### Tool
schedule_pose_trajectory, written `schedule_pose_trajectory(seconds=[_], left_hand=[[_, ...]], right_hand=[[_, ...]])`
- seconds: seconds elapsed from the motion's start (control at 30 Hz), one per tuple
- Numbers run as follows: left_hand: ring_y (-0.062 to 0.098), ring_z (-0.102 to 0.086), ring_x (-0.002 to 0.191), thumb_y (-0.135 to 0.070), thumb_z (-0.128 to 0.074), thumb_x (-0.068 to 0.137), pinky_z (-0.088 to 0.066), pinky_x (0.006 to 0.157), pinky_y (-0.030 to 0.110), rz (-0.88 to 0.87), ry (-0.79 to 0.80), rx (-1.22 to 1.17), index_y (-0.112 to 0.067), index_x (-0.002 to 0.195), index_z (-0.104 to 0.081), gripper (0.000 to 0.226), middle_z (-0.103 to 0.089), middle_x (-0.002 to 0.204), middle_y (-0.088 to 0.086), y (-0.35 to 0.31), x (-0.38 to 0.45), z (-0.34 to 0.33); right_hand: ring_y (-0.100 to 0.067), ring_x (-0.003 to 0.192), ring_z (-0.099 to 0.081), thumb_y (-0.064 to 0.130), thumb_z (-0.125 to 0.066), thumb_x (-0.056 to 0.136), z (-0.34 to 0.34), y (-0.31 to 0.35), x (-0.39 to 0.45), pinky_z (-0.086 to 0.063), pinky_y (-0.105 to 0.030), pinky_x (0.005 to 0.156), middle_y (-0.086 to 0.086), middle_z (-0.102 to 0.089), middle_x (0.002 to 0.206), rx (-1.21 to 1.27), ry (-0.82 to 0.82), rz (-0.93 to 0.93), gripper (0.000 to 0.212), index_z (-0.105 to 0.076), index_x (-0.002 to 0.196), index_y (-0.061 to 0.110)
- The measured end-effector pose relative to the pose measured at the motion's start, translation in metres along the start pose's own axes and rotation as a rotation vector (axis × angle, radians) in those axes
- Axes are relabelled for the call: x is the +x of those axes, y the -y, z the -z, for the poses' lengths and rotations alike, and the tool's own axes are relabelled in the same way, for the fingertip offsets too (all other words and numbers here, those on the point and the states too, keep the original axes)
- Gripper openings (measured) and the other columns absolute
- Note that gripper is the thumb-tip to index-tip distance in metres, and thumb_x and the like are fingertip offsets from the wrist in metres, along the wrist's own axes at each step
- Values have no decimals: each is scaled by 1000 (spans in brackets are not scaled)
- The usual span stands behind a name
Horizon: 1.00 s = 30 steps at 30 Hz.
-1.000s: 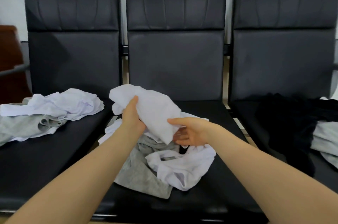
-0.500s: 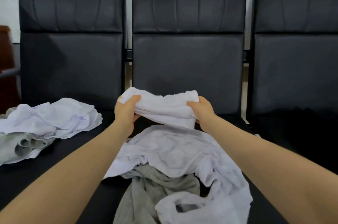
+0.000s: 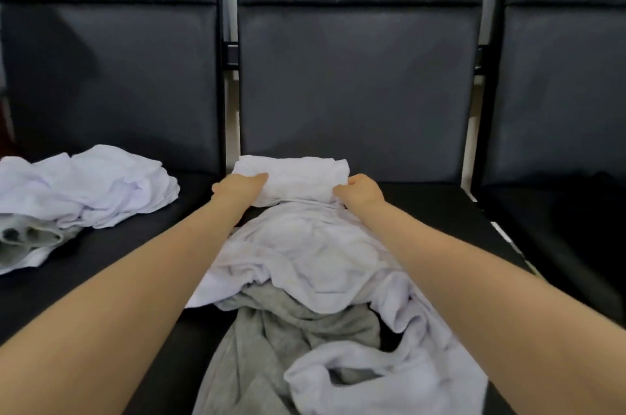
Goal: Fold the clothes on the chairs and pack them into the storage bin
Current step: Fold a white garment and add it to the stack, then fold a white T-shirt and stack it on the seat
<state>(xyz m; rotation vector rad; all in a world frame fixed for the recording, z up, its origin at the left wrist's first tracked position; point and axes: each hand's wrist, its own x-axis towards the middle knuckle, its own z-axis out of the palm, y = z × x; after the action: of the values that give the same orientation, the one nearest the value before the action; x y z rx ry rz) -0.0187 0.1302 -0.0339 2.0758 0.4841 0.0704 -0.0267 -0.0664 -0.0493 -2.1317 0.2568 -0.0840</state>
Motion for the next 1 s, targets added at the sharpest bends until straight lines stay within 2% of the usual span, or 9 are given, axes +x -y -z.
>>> schedule_pose_trajectory(seconds=[0.1,0.23,0.33,0.43,0.57,0.7,0.83,0.9,1.0], left_hand=[[32,-48,116,-44,-47,90,-43,95,34,7,-3,86,-8,136,-42,58,-48,133,14,-16,-36,10],[20,-51,92,-19,-50,94,-45,84,34,-221,71,-306,-6,115,-61,27,-57,104,3,-36,-110,19],[15,-55,81,-19,-56,92,-51,84,34,-273,153,-399,-17,86,-62,9,-59,88,-2,-39,-168,27],[14,-56,82,-23,-57,91,-51,78,29,-271,248,-262,-16,95,-63,10,-59,91,-2,-27,-197,32],[15,-52,89,-23,-54,93,-45,72,27,-295,295,-72,-15,101,-62,13,-57,95,-2,4,-211,39],[12,-54,98,-27,-56,93,-42,80,23,-493,293,250,-18,122,-61,30,-56,117,-3,38,-206,42],[21,-51,115,-36,-63,88,-44,97,33,-586,260,439,-23,129,-57,43,-52,131,3,44,-201,35],[20,-47,122,-37,-66,86,-40,103,32,-595,274,464,-24,127,-60,43,-53,133,1,43,-200,29],[17,-43,122,-37,-68,84,-37,102,27,-615,302,537,-26,118,-66,36,-60,125,-5,47,-198,19]], right_hand=[[-15,53,-31,8,-49,85,15,8,-34,-22,-27,49,0,-34,59,-97,35,11,32,-32,58,13],[-20,63,-37,4,-44,83,32,9,-88,-30,-30,58,-6,-38,63,-68,46,108,29,-36,55,8],[-19,68,-45,11,-48,84,42,3,-121,-37,-32,62,-21,-51,74,-89,82,172,25,-59,85,-12],[-18,68,-44,13,-48,84,52,-4,-148,-36,-31,63,-26,-58,84,-160,95,237,30,-60,95,-11],[-18,84,-58,18,-51,90,72,-16,-171,-49,-36,78,-3,-63,93,-332,139,334,23,-67,98,4],[-17,97,-58,39,-61,90,93,-35,-171,-49,-31,86,-1,-57,111,-484,147,363,34,-61,117,20],[-20,105,-56,54,-61,85,108,-50,-159,-47,-32,90,-3,-50,125,-550,146,278,55,-51,130,23],[-20,109,-54,55,-62,84,111,-52,-158,-45,-29,89,-1,-52,124,-535,222,199,58,-50,130,21],[-17,96,-53,47,-64,86,110,-58,-154,-41,-25,80,7,-54,96,-544,319,224,37,-57,108,18]])
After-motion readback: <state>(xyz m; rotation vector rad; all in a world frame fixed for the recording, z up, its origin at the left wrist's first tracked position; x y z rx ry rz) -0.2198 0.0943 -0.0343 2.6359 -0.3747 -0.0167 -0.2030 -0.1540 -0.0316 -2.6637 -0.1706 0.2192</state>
